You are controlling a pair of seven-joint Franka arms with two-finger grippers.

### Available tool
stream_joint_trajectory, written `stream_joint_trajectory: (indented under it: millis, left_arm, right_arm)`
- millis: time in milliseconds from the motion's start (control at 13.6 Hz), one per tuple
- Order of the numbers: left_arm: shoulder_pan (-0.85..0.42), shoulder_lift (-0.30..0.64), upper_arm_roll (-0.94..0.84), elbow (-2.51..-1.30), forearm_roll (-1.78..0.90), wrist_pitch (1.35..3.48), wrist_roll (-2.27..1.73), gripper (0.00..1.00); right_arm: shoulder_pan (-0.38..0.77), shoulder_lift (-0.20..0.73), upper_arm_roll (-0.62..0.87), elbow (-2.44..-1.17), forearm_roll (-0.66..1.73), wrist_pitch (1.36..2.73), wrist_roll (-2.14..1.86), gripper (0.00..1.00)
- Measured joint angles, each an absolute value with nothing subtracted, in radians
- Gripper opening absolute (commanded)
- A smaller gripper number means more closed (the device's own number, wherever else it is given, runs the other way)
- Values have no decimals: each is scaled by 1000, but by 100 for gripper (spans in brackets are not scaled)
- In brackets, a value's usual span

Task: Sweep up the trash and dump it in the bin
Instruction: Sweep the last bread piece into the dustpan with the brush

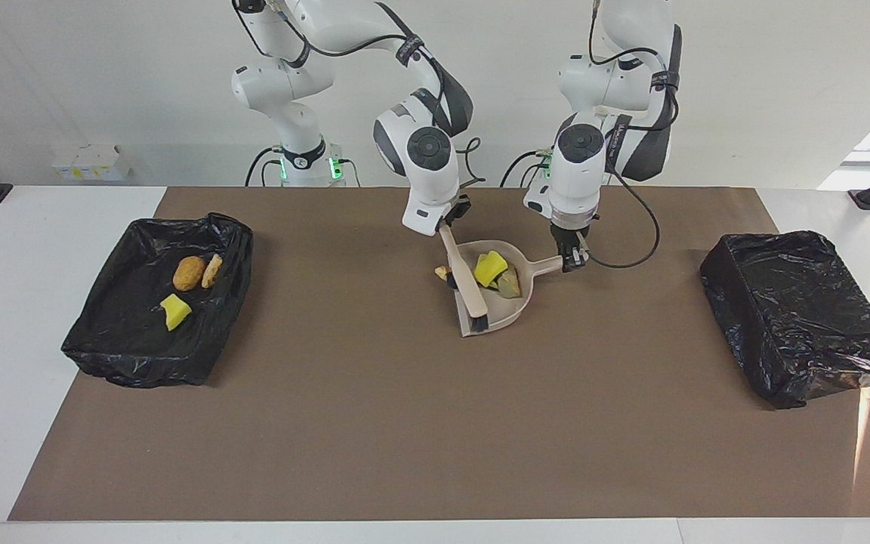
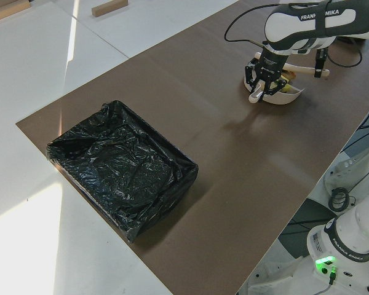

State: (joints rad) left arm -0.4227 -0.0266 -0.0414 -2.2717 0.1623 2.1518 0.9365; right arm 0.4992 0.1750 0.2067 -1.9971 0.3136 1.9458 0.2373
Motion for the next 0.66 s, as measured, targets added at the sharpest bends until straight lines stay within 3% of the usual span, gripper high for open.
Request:
stream_joint_trajectory:
  millis: [221, 664]
  left_arm:
    - [-418, -23, -41, -2272, 162, 2170, 937, 0]
    - [-412, -18, -42, -2281, 162, 2214, 948, 0]
  right_arm:
    - [516, 143, 214, -1992, 334, 1930, 248, 0]
    - [444, 27, 203, -1989, 334, 1822, 248, 0]
